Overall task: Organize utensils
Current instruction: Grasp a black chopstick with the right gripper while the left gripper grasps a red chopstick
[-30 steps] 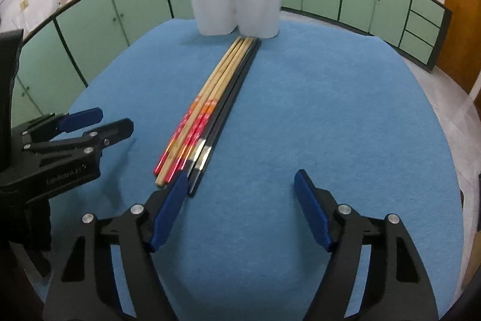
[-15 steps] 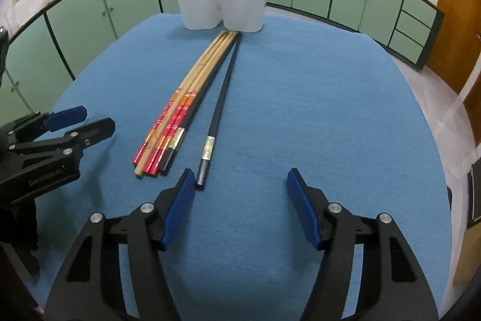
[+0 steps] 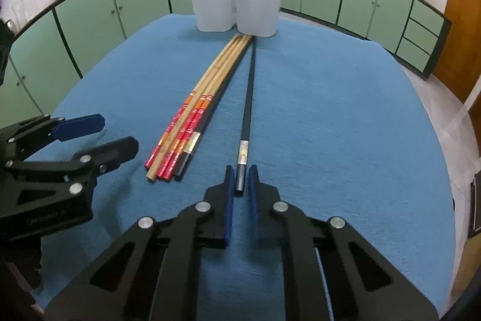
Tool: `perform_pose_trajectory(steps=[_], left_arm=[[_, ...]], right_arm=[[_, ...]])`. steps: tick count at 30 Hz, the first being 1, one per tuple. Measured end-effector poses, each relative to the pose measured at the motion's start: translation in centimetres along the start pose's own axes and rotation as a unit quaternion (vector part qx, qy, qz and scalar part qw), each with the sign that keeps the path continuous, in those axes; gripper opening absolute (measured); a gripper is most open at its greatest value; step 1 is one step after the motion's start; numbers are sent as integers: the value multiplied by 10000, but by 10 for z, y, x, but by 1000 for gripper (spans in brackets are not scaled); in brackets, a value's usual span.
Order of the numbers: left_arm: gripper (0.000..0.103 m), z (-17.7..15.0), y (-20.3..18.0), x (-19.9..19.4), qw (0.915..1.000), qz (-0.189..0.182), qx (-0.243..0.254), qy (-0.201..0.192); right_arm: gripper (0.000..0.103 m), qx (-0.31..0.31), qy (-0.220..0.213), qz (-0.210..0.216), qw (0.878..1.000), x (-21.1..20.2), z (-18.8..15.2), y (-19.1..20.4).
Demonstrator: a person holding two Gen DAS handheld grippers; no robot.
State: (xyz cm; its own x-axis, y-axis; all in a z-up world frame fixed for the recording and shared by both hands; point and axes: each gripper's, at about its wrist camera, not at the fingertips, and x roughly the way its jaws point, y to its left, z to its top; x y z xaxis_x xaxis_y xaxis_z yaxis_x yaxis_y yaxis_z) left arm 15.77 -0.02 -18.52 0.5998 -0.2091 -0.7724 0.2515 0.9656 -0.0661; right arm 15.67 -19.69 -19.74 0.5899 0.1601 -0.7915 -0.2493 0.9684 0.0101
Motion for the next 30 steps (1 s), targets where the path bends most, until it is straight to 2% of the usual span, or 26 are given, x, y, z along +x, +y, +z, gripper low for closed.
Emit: perform_pose_trajectory(steps=[10, 18, 23, 24, 26, 30], left_arm=[[63, -10, -14, 3, 9994, 103, 277, 156], [65, -4, -21, 9, 9996, 95, 226, 131], [65, -4, -18, 9, 9998, 82, 159, 105], [65, -4, -17, 9, 9997, 120, 158, 105], [65, -4, -14, 9, 9997, 171, 151, 101], [65, -3, -12, 10, 9996, 235, 97, 95]], right_arm=[[8, 93, -4, 19, 10000, -1, 0, -7], [8, 201, -18, 174, 9996, -1, -2, -12], [12, 263, -34, 538, 9982, -5, -6, -21], [17, 239, -36, 602, 9979, -6, -7, -23], [24, 144, -49, 632, 9979, -9, -10, -22], [24, 59, -42, 562, 9984, -10, -10, -19]])
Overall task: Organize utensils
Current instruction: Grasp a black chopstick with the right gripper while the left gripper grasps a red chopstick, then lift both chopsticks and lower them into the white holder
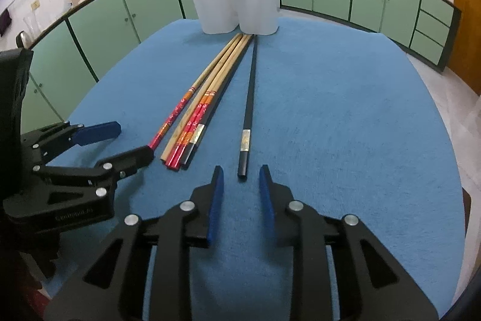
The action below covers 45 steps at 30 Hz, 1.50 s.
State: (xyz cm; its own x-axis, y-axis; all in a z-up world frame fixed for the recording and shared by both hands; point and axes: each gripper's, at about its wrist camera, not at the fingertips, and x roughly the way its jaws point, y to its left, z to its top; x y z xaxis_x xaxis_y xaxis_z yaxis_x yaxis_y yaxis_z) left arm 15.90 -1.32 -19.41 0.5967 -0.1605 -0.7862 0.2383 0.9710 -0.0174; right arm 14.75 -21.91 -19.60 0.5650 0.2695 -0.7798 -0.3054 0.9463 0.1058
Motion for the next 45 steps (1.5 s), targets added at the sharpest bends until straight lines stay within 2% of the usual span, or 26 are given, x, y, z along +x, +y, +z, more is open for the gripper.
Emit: perform_pose_trajectory(steps=[3, 6, 8, 9, 10, 11, 13, 20, 27, 31, 38, 45], left_arm=[[64, 2, -3, 2, 10000, 25, 37, -7], [55, 5, -3, 4, 10000, 6, 29, -31], [40, 6, -6, 5, 10000, -24, 35, -55], [36, 7, -8, 5, 10000, -31, 57, -67], [27, 8, -11, 5, 9999, -55, 97, -84], [17, 8, -12, 6, 9998, -101, 116, -90], [7, 9, -13, 6, 9998, -183, 79, -92], [6, 8, -2, -7, 9994, -198, -144, -232], [5, 23, 3, -53, 9971, -37, 14, -755], [5, 36, 6, -77, 9942, -31, 39, -1078], [5, 66, 11, -108, 9862, -42, 103, -1650], [5, 103, 15, -130, 9764, -54, 169, -2151]], right_arm=[[24, 35, 1, -21, 10000, 1, 2, 0], [22, 40, -4, -75, 10000, 3, 4, 1], [17, 39, -1, -141, 9999, 5, 5, 3], [11, 26, 4, -180, 9998, 6, 5, 4], [7, -2, 12, -193, 9998, 7, 6, 5], [7, -18, 11, -208, 9998, 7, 6, 6], [7, -17, 1, -206, 9998, 7, 6, 5], [6, 54, -176, -195, 9996, -7, 8, 1], [6, -21, -594, -221, 9980, -41, 26, -2], [6, -94, -885, -247, 9957, -66, 44, -2], [6, -100, -1120, -263, 9933, -94, 79, -4], [6, -134, -1464, -44, 9891, -121, 129, -8]])
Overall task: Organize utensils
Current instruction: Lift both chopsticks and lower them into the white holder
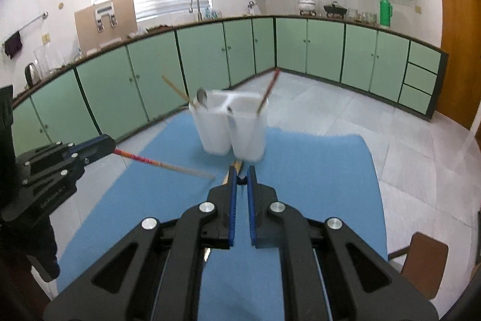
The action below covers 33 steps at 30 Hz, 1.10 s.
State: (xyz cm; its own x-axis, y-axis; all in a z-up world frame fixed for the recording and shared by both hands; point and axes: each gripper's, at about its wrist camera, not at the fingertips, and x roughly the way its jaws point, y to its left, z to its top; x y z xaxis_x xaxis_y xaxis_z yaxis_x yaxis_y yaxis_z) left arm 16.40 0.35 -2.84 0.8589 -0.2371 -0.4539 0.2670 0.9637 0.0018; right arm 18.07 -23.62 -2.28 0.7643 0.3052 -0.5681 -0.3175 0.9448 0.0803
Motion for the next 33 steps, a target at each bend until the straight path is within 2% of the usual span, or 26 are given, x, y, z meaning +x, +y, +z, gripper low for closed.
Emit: perform_pose_trajectory(steps=[10, 16, 19, 26, 33], left_arm=[[5, 34, 4, 22, 9997, -221, 9, -130], [5, 54, 9, 18, 9990, -311, 74, -319], [5, 74, 11, 12, 9978, -325, 114, -566], [5, 133, 11, 4, 9914, -203, 238, -1272], [5, 173, 11, 35, 9851, 42, 379, -1676]], right_arm=[[6, -398, -57, 151, 9991, 14, 61, 2], [6, -373, -178, 501, 9979, 10, 92, -1], [6, -346, -388, 696, 9962, 0, 115, -1], [6, -449, -960, 446, 9934, -6, 172, -2], [6, -517, -1068, 145, 9928, 25, 207, -12]])
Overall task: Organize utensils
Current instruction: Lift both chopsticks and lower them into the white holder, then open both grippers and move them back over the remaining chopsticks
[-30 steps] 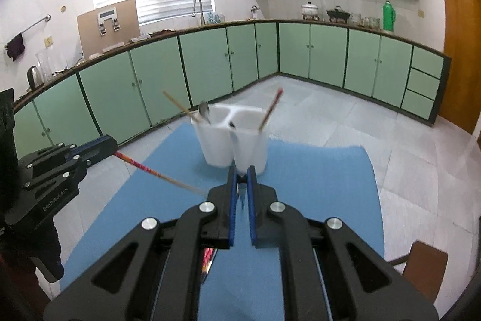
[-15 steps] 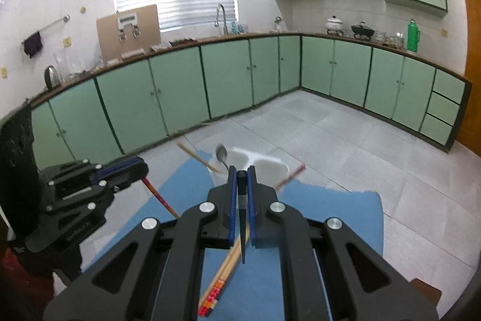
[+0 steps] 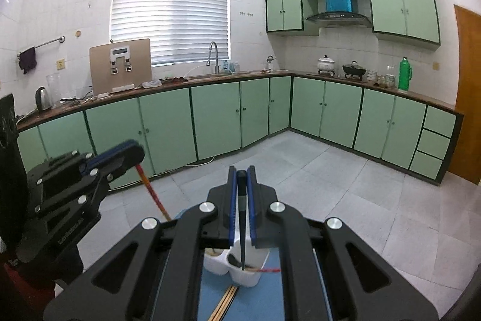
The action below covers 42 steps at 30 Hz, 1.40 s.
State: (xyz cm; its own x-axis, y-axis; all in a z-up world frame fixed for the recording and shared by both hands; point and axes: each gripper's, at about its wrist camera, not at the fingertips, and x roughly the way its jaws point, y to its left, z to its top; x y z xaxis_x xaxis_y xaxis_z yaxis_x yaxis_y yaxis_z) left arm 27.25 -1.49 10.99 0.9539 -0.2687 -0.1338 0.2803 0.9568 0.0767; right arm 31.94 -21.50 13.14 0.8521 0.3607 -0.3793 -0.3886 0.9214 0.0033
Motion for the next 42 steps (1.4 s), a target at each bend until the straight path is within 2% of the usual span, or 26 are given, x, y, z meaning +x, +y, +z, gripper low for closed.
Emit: perform_pose_trajectory(steps=[4, 9, 14, 16, 17, 18, 19, 21, 23, 25, 26, 27, 28, 29, 31, 33, 39, 42], left_arm=[[5, -11, 3, 32, 10000, 25, -62, 52], [5, -46, 15, 73, 9979, -60, -267, 591], [6, -76, 20, 92, 9936, -101, -367, 1060], [10, -85, 20, 94, 9920, -109, -373, 1200], [17, -87, 20, 94, 9917, -101, -366, 1231], [21, -88, 20, 91, 9916, -94, -359, 1237], [27, -88, 20, 88, 9918, -96, -350, 1222], [33, -87, 19, 77, 9922, -53, -321, 1201], [42, -87, 20, 63, 9923, -36, -360, 1187], [47, -87, 20, 50, 9918, -14, -404, 1210], [51, -89, 17, 38, 9921, -20, -395, 1191], [55, -91, 15, 29, 9924, -19, -368, 1172], [62, -94, 11, 20, 9927, 15, -339, 1153], [67, -99, 7, 10, 9929, 54, -329, 1146], [70, -109, 2, -6, 9924, 25, -368, 1174], [73, -126, -3, -23, 9911, 6, -444, 1256], [74, -184, -7, -58, 9819, 73, -792, 1717], [74, -212, -11, -64, 9764, 127, -771, 2013]], right_arm=[[6, 63, 75, -101, 9999, 26, -6, -10], [6, 235, 393, -155, 9988, 64, -30, -19], [6, 235, 762, -151, 9967, 89, -58, -16], [7, 256, 856, -177, 9958, 93, -65, -15], [7, 268, 878, -201, 9956, 92, -71, -14], [14, 274, 872, -215, 9956, 91, -72, -14], [25, 298, 817, -236, 9959, 87, -74, -15], [37, 344, 690, -306, 9966, 76, -75, -16], [40, 367, 576, -385, 9969, 62, -76, -17], [59, 402, 452, -542, 9967, 44, -82, -19], [63, 397, 378, -611, 9966, 35, -85, -19], [74, 374, 302, -661, 9967, 26, -89, -18], [89, 338, 213, -728, 9965, 16, -95, -16], [94, 306, 112, -822, 9961, 7, -101, -15], [96, 221, -26, -968, 9951, -11, -118, -9], [97, 187, 27, -935, 9954, -22, -138, -4], [97, 547, 617, -663, 9944, -37, -206, 9], [97, 793, 971, -580, 9904, -33, -243, 17]])
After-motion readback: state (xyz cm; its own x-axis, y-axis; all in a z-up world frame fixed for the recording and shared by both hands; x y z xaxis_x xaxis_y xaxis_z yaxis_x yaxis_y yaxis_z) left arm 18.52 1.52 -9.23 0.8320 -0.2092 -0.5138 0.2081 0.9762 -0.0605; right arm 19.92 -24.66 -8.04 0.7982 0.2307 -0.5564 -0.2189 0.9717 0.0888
